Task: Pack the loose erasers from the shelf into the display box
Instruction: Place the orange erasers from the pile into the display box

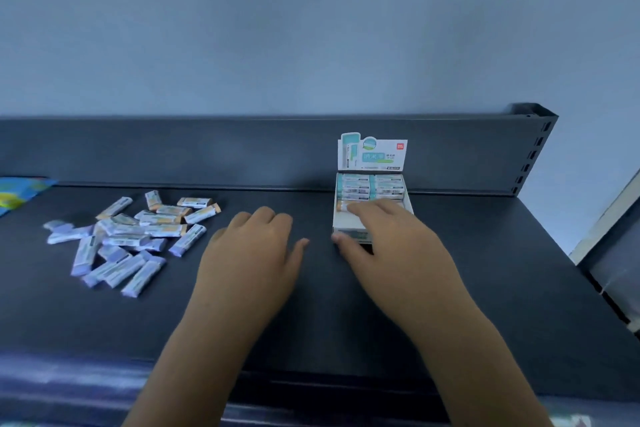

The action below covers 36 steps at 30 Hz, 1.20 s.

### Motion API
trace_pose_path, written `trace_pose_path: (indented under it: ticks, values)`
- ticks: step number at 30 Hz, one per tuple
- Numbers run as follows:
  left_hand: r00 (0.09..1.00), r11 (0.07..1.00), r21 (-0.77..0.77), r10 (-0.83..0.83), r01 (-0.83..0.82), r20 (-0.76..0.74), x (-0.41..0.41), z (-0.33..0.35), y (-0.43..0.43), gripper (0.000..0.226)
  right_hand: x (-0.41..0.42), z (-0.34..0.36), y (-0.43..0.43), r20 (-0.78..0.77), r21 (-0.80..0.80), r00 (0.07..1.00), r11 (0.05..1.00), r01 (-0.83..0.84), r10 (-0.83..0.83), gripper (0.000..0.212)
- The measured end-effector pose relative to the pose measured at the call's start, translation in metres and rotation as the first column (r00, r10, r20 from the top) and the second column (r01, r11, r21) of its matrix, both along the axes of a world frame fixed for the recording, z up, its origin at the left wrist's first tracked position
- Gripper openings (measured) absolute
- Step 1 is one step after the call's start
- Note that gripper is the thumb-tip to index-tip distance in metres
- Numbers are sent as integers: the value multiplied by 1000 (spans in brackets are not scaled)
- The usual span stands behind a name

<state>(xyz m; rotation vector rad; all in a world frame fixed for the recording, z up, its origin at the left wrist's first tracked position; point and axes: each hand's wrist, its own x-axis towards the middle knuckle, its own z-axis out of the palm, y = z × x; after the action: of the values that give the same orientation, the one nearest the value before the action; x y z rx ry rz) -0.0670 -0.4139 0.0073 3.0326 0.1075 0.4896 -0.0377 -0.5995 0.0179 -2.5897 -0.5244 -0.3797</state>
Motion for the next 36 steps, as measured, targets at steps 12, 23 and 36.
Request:
trace_pose_path:
  ticks: [12, 23, 36]
  values:
    - [998, 999, 22, -48, 49, -36, -44, 4, 143, 38, -34, -3, 140, -58, 79, 998, 997, -14, 18, 46]
    - [1000, 993, -114, -3, 4, 7, -50, -3, 226, 40, -43, 4, 224, -131, 68, 984, 992, -109, 117, 42]
    - [998, 959, -281, -54, 45, -24, -1, 5, 326, 21, 11, 38, 332, -172, 63, 973, 988, -142, 151, 28]
